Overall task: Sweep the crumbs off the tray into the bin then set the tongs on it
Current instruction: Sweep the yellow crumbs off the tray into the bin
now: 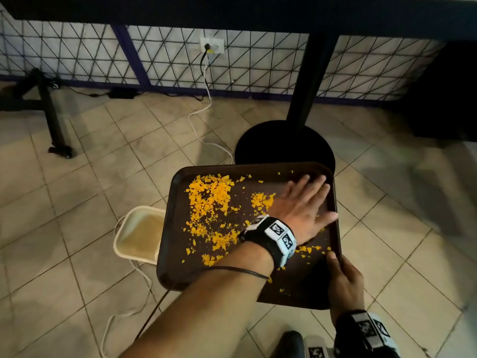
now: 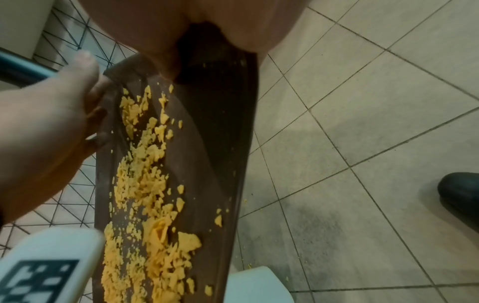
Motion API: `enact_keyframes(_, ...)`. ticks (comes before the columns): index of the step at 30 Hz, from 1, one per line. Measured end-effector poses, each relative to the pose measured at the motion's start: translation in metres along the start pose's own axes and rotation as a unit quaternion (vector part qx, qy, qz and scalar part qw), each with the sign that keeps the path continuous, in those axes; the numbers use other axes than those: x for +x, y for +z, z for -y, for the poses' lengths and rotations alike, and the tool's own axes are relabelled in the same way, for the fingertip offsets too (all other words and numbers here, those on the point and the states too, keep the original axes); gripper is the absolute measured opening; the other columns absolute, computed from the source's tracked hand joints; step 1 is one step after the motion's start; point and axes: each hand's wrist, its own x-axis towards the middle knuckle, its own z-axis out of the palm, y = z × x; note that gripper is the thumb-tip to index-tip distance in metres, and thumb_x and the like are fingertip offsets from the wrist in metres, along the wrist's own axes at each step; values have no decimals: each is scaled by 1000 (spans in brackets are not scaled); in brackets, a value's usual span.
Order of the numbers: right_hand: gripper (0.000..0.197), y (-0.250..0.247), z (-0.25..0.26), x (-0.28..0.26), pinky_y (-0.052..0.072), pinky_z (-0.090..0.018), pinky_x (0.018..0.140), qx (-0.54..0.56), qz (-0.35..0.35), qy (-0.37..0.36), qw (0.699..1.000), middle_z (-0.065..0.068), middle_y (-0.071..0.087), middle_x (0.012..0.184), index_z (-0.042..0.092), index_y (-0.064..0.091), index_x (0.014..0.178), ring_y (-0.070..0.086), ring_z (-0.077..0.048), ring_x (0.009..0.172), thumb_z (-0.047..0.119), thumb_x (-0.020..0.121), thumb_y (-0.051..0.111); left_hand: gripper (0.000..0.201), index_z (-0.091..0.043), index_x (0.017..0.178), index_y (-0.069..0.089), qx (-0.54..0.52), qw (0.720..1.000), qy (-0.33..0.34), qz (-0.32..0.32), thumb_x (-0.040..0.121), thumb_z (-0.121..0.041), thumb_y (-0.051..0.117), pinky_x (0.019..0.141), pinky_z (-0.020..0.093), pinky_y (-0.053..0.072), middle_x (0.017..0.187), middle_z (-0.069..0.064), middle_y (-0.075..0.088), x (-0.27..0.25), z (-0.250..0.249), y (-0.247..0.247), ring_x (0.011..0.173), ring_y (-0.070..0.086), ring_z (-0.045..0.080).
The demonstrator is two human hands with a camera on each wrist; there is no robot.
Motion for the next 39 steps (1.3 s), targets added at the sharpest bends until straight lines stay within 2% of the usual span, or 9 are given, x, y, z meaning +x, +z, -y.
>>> enact_keyframes(3, 18, -1, -1, 0, 55, -23, 63, 0, 6, -4, 1000, 0, 76, 83, 13, 69, 98, 70, -11, 73, 17, 100, 51, 73, -24, 158, 0, 9, 1000, -25, 8, 98, -64, 10, 121, 47, -3, 164, -7, -14, -3, 10, 11, 150, -13, 17)
enact_keyframes(7, 18, -7, -7, -2, 53, -34, 75, 1, 15, 15, 1000, 5, 76, 83, 18, 68, 100, 70, -15, 80, 20, 100, 51, 73, -29, 156, -10, 5, 992, -128, 1, 95, -69, 1, 121, 46, -7, 160, -10, -22, -34, 68, 19, 149, -16, 16)
enact_keyframes(12, 18, -10, -18, 0, 54, -42, 85, -23, 2, 25, 999, 3, 76, 90, 21, 68, 103, 68, -26, 93, 26, 100, 51, 80, -21, 158, 1, 0, 970, -243, 17, 93, -69, -1, 122, 44, -3, 165, -3, -10, -66, 107, 20, 151, -10, 19)
enact_keyframes(16, 17, -6, -20, 1, 53, -46, 91, -41, -2, 23, 999, -1, 74, 96, 23, 69, 99, 68, -26, 96, 27, 100, 52, 69, -25, 157, -5, -29, 994, -110, -7, 99, -62, 5, 122, 44, -6, 162, -7, -20, -44, 44, 19, 149, -16, 17)
enact_keyframes(20, 21, -5, -22, 3, 54, -43, 84, -72, -16, -18, 997, -3, 76, 90, 24, 74, 93, 69, -25, 86, 26, 98, 54, 61, -19, 158, 6, 7, 1000, 9, -9, 105, -47, 17, 122, 46, 1, 165, -2, -6, -29, -19, 33, 152, -4, 21)
enact_keyframes(24, 21, -8, -18, 5, 52, -35, 80, -42, -22, -9, 999, -1, 75, 89, 15, 72, 102, 68, -15, 79, 23, 100, 53, 60, -23, 156, -4, 64, 998, -13, 11, 104, -49, 7, 121, 49, -4, 162, -4, -16, -52, 9, 53, 148, -21, 22)
enact_keyframes(30, 28, -13, -21, 6, 51, -34, 81, -28, -28, 2, 999, -2, 73, 99, 11, 67, 118, 67, -25, 95, 26, 101, 51, 64, -24, 155, -10, 33, 984, -173, 37, 101, -55, 0, 122, 45, -5, 160, -3, -22, -87, 85, 49, 147, -21, 21)
enact_keyframes(34, 22, -11, -19, 6, 52, -41, 89, -35, -27, -1, 999, -3, 73, 102, 18, 68, 112, 67, -24, 97, 27, 100, 51, 63, -22, 157, -4, 11, 995, -95, -2, 102, -53, 5, 122, 44, -4, 160, -6, -20, -63, 46, 35, 149, -16, 20)
enact_keyframes(39, 20, -11, -16, 8, 52, -37, 82, -46, -30, -23, 998, 4, 76, 85, 16, 71, 101, 68, -21, 85, 22, 100, 52, 65, -22, 157, 3, 23, 1000, -7, 1, 102, -55, 11, 122, 47, 0, 164, -6, -9, -28, -2, 38, 151, -10, 21)
